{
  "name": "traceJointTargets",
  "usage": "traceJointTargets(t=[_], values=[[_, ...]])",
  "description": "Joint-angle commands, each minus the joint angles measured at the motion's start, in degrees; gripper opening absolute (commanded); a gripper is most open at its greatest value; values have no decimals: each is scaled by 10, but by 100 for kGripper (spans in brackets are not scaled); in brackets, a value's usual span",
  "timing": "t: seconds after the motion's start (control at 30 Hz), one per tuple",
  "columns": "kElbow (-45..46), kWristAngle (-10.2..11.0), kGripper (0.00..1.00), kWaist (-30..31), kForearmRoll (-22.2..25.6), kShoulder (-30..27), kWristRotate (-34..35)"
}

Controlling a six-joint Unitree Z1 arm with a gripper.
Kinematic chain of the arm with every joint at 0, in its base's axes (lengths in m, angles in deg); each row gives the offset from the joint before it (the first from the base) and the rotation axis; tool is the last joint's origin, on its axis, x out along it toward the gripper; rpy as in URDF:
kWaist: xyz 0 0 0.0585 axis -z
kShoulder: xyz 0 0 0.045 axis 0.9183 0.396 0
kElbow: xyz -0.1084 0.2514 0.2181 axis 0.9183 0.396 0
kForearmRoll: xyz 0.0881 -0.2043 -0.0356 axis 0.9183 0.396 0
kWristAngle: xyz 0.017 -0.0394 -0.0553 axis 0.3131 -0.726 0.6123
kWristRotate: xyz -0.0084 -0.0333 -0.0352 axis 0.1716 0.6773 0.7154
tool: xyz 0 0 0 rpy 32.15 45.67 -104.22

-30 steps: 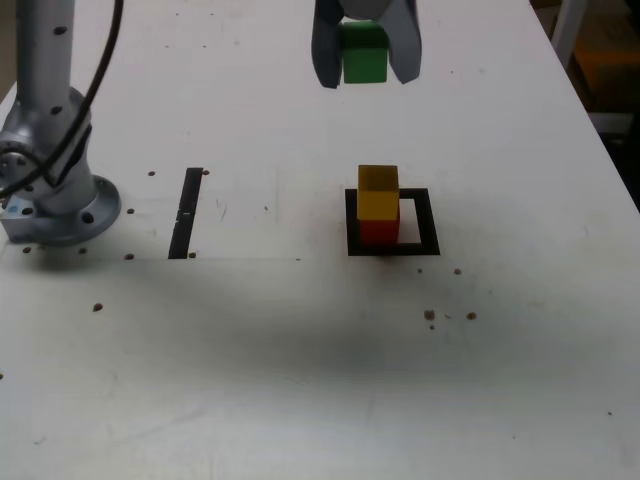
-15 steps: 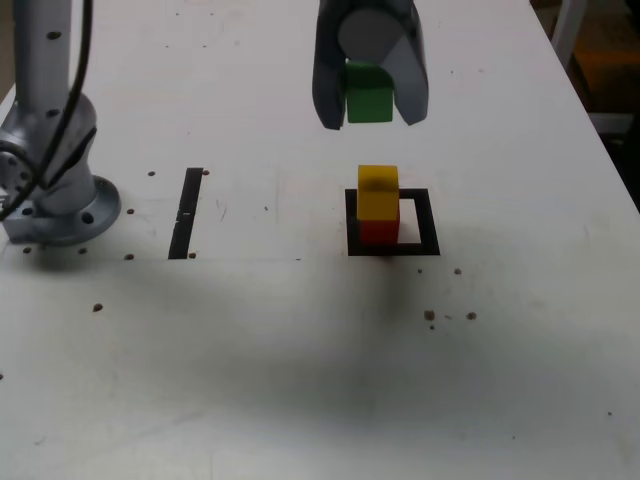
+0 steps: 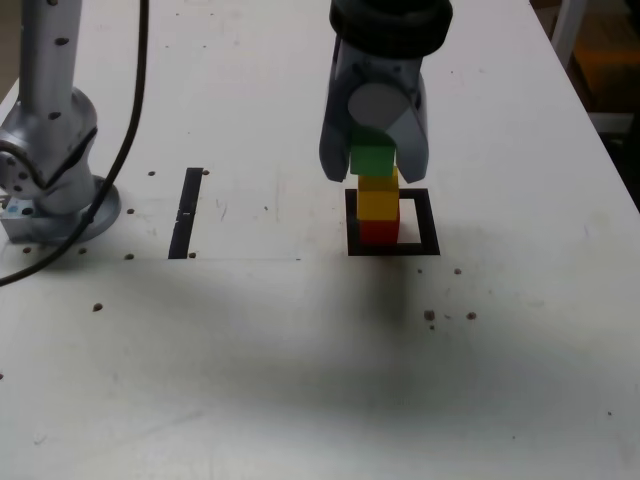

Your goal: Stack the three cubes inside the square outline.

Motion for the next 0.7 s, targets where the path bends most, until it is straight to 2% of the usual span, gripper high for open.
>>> traceJointTargets(t=[0.0,0.27,0.67], values=[[4,-2,19,2,-7,4,-2],[16,-6,20,2,-29,6,-7],[33,-5,42,2,-50,9,-19]])
